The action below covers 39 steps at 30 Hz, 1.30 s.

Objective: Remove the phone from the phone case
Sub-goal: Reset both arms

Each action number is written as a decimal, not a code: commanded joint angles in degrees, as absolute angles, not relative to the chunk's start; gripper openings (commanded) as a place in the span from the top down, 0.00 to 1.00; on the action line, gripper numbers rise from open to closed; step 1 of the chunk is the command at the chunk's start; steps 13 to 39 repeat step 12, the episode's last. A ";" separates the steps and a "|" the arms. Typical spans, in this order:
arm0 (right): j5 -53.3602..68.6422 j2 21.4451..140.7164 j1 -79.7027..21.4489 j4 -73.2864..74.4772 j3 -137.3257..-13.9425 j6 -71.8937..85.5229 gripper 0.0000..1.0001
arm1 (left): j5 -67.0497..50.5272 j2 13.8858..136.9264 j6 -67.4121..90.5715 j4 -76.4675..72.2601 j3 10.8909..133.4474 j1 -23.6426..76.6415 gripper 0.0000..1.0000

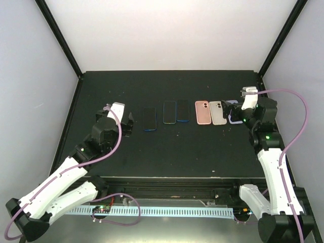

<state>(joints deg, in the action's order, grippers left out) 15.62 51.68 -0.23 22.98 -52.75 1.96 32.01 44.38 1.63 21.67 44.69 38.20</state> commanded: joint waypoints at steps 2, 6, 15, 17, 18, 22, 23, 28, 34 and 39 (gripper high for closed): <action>11.27 49.43 -0.05 16.83 -50.58 7.22 0.00 | 38.31 40.46 0.90 13.88 41.10 37.73 0.01; 10.00 46.81 -0.06 16.96 -50.07 8.36 0.00 | 37.97 41.43 0.36 13.83 41.20 37.71 0.01; 12.49 42.65 -0.02 14.33 -46.49 7.44 0.00 | 38.21 44.22 0.70 14.23 41.73 37.71 0.01; 12.49 42.65 -0.02 14.33 -46.49 7.44 0.00 | 38.21 44.22 0.70 14.23 41.73 37.71 0.01; 12.49 42.65 -0.02 14.33 -46.49 7.44 0.00 | 38.21 44.22 0.70 14.23 41.73 37.71 0.01; 12.49 42.65 -0.02 14.33 -46.49 7.44 0.00 | 38.21 44.22 0.70 14.23 41.73 37.71 0.01; 12.49 42.65 -0.02 14.33 -46.49 7.44 0.00 | 38.21 44.22 0.70 14.23 41.73 37.71 0.01; 12.49 42.65 -0.02 14.33 -46.49 7.44 0.00 | 38.21 44.22 0.70 14.23 41.73 37.71 0.01; 12.49 42.65 -0.02 14.33 -46.49 7.44 0.00 | 38.21 44.22 0.70 14.23 41.73 37.71 0.01; 12.49 42.65 -0.02 14.33 -46.49 7.44 0.00 | 38.21 44.22 0.70 14.23 41.73 37.71 0.01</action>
